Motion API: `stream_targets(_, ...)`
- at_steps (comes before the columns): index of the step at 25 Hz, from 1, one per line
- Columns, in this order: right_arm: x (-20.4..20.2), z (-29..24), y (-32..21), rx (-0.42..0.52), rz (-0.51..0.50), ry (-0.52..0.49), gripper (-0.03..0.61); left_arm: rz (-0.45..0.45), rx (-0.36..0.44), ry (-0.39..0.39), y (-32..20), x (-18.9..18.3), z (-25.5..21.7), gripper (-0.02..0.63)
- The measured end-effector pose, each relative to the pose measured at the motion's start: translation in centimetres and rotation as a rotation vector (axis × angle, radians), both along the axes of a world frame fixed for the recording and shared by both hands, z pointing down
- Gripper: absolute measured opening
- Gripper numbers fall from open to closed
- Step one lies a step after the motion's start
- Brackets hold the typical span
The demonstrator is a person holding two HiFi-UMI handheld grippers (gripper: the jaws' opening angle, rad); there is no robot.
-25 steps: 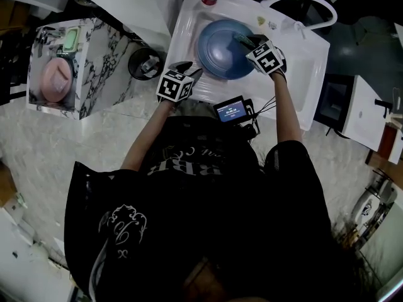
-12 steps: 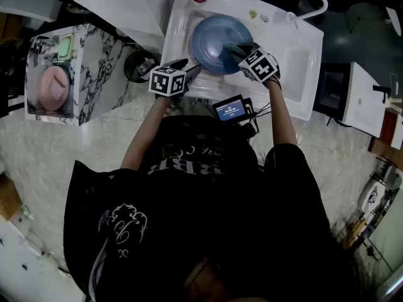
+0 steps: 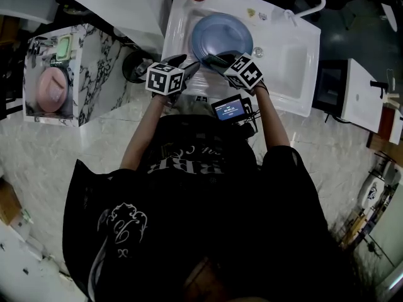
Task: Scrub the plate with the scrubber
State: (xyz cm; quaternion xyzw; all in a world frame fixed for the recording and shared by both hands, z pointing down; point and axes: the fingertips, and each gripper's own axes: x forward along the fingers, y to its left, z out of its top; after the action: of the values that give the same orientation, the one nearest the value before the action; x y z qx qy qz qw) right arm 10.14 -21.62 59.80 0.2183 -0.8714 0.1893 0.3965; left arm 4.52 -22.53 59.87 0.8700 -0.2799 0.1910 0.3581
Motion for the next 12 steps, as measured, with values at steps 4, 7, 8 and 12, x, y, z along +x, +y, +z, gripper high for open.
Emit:
stream_targets(4, -1.9, 0.3, -0.7, 0.003, 0.027, -0.020, 0.092, 0.009, 0.016, -0.004, 0.2, -0.8, -0.5, 0.233)
stream_targets(7, -3.2, 0.2, -1.4, -0.006, 0.065, -0.064, 0.092, 0.006, 0.026, -0.001, 0.3, -1.5, -0.9, 0.233)
stream_targets(8, -3.6, 0.2, -1.7, -0.008, 0.077, -0.076, 0.092, 0.008, 0.031, -0.003, 0.3, -1.7, -1.0, 0.233)
stream_targets(12, -4.6, 0.1, -2.6, 0.000, 0.107, -0.089, 0.092, 0.021, 0.056, -0.010, 0.5, -2.4, -1.7, 0.233)
